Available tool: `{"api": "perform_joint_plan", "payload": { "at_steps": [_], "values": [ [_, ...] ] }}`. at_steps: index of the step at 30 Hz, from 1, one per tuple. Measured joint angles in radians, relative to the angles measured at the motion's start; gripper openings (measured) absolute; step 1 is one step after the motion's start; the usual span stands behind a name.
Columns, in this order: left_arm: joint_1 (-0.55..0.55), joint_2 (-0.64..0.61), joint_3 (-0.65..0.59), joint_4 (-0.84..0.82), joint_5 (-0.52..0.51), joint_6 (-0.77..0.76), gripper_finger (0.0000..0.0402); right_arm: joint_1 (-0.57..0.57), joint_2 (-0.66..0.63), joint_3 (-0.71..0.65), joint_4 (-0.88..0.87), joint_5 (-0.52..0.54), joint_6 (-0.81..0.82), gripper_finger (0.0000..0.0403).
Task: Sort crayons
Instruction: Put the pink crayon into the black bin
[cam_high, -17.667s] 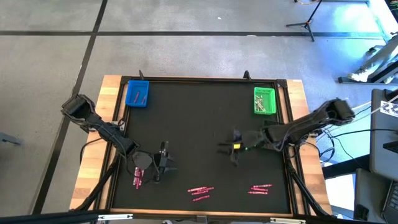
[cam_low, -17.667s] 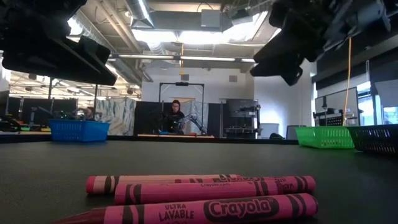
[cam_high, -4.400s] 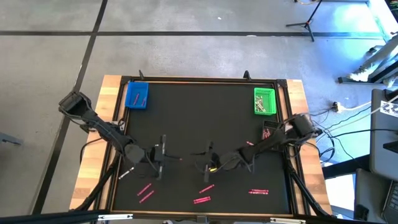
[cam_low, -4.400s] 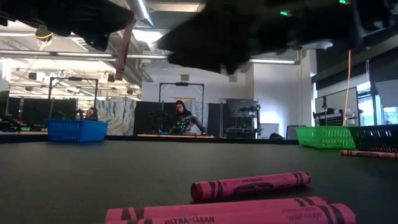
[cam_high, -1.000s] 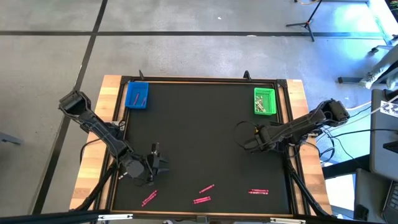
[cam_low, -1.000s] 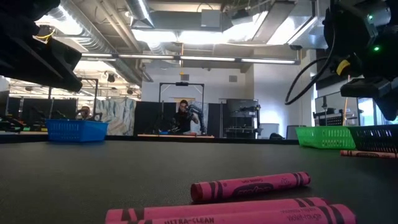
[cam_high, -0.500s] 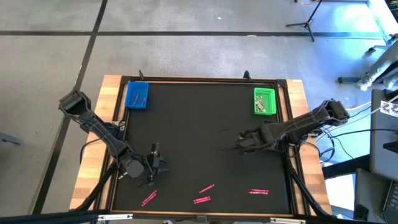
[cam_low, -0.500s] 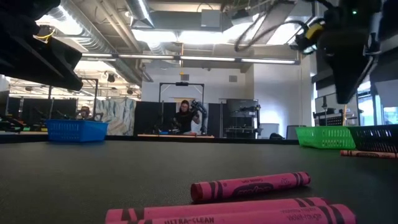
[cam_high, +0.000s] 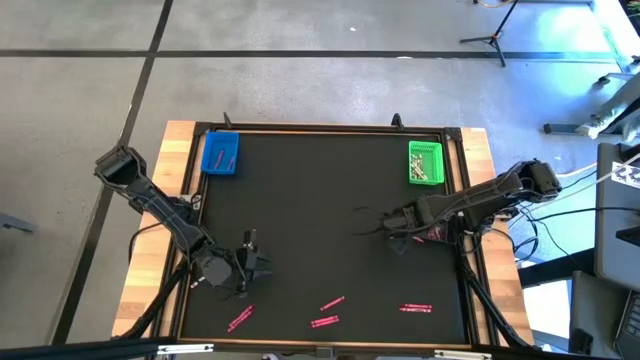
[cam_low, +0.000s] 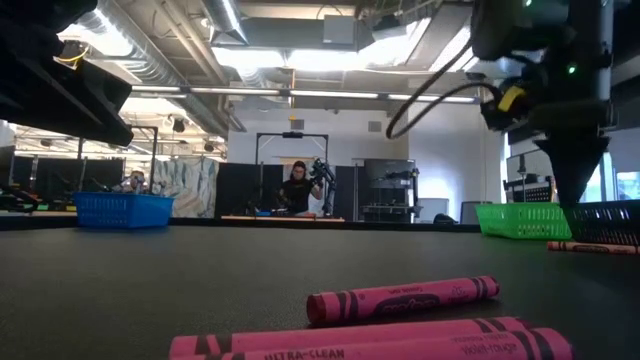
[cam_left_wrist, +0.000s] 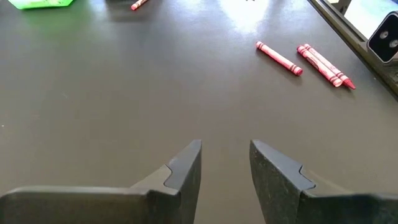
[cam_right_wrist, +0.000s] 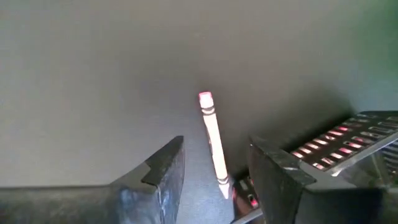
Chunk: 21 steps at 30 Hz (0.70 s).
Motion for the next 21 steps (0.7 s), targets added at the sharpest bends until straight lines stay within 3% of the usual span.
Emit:
{"api": "perform_joint_plan", "payload": {
  "at_steps": [7, 13, 21],
  "values": [
    [0.0, 0.0, 0.0, 0.0, -0.001, 0.0, 0.0128, -0.052, 0.0, -0.046, 0.071, -0.054, -0.032, 0.017],
    [0.0, 0.0, 0.0, 0.0, -0.001, 0.0, 0.0128, -0.052, 0.014, -0.051, 0.069, -0.036, -0.06, 0.017],
    [0.0, 0.0, 0.0, 0.006, -0.002, 0.0, 0.0128, -0.052, 0.097, -0.051, 0.08, -0.065, -0.083, 0.017]
  ]
}}
